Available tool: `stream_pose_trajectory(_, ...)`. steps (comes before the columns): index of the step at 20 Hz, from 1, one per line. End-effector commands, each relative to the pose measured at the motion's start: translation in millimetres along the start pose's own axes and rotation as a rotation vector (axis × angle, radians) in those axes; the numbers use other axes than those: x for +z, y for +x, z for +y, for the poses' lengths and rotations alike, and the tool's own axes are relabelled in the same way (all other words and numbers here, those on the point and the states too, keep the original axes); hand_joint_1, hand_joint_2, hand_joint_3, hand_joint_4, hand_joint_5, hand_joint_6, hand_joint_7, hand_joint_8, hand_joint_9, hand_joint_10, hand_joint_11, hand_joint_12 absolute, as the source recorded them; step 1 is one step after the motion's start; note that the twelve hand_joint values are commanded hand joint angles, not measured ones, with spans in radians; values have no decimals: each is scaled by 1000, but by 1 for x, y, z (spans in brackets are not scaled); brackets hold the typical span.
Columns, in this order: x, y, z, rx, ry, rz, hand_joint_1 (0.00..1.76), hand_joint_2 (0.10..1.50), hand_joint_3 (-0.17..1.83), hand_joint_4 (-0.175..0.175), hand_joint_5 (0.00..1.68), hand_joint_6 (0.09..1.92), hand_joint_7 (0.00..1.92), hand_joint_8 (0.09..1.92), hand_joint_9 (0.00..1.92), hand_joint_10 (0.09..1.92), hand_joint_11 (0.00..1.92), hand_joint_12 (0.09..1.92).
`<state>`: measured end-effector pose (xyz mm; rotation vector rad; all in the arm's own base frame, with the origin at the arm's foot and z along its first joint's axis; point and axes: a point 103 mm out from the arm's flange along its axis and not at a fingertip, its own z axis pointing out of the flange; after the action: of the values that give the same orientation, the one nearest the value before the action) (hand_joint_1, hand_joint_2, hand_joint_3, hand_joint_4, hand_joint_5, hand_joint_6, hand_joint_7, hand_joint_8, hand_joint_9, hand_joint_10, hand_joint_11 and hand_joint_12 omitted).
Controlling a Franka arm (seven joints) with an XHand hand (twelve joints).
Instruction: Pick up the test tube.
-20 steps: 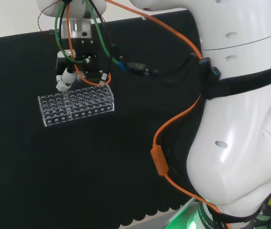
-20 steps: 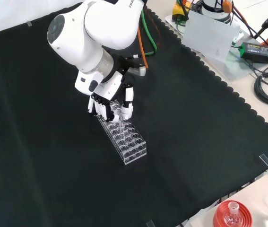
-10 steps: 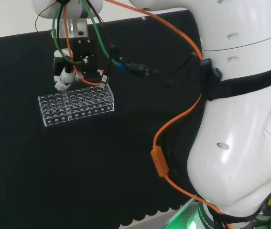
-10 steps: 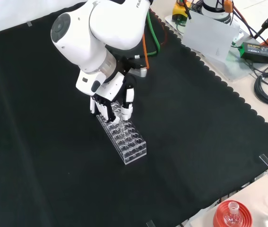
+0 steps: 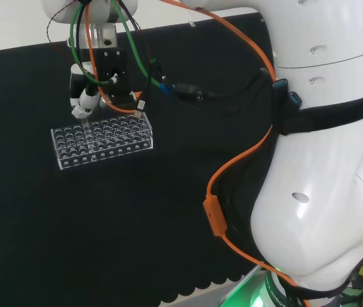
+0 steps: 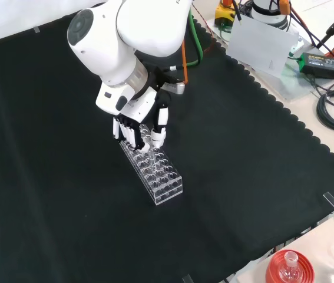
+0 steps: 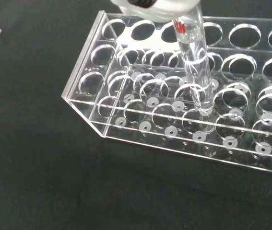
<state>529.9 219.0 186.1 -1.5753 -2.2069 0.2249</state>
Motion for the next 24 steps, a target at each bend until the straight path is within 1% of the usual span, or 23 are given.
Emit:
stream_pose_trajectory(1, -6, 1, -3, -6, -9, -11, 1404, 1044, -56, -175, 1118, 763, 1254, 844, 1106, 607, 717, 1245)
stream_pose_trajectory(8, -15, 0, -8, -12, -22, -27, 1405, 1040, -60, -175, 1133, 739, 1266, 822, 1122, 580, 730, 1236)
stream_pose_trajectory(14, -41, 3, -19, -24, -57, -27, 1406, 1040, -61, -175, 1137, 734, 1268, 818, 1127, 572, 734, 1235)
stream_pose_trajectory(24, -72, 9, -35, -42, -107, -18, 1406, 1039, -65, -175, 1143, 723, 1274, 810, 1134, 559, 739, 1233)
